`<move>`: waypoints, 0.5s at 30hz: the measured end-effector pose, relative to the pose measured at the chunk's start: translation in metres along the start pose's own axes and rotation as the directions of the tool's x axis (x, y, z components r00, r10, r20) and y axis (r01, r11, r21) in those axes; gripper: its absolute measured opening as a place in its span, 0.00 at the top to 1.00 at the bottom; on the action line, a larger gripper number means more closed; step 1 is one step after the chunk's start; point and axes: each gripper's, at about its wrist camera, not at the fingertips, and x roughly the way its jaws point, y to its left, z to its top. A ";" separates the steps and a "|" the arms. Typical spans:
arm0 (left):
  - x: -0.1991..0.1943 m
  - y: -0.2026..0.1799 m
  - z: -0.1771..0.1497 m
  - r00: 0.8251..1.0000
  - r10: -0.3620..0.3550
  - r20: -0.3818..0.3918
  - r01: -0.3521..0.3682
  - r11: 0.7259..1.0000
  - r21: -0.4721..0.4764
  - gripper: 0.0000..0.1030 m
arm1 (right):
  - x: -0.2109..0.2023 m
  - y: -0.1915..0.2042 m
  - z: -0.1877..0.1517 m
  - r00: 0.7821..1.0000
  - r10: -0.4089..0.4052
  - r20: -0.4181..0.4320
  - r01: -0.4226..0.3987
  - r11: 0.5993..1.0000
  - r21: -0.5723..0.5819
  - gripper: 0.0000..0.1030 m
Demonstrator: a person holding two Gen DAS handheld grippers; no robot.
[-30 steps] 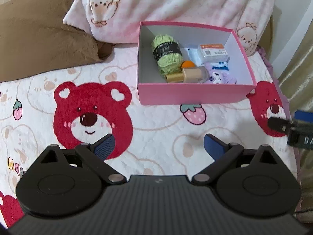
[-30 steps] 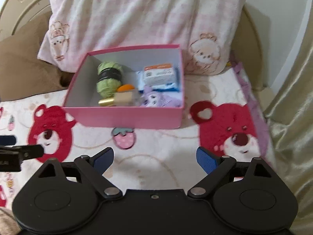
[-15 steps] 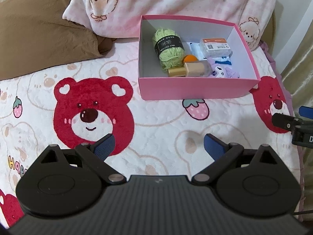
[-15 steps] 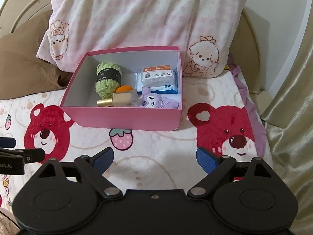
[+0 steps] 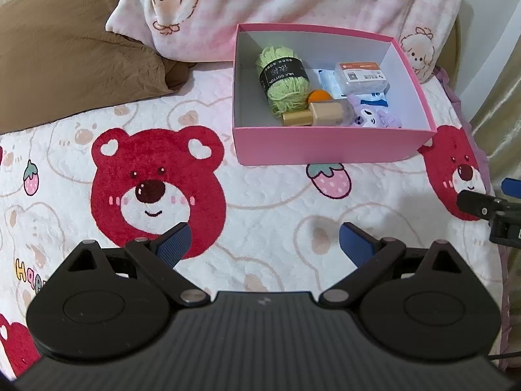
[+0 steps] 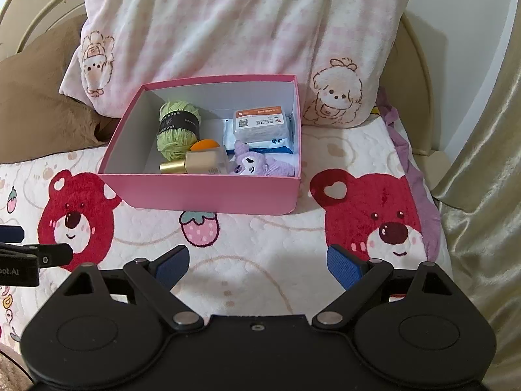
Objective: Organize objects
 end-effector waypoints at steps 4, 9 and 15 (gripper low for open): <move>0.000 0.002 0.001 1.000 -0.005 0.001 0.005 1.000 -0.009 0.04 | 0.002 -0.001 0.000 1.000 0.000 -0.006 0.000 1.000 0.003 0.09; -0.002 0.002 0.002 1.000 0.001 0.012 -0.001 1.000 -0.004 0.04 | 0.000 -0.001 0.001 1.000 -0.003 -0.003 0.003 1.000 -0.002 0.09; -0.001 0.002 0.002 1.000 0.030 -0.001 -0.030 1.000 0.001 0.04 | -0.001 0.000 0.000 1.000 -0.001 -0.001 0.001 1.000 -0.005 0.09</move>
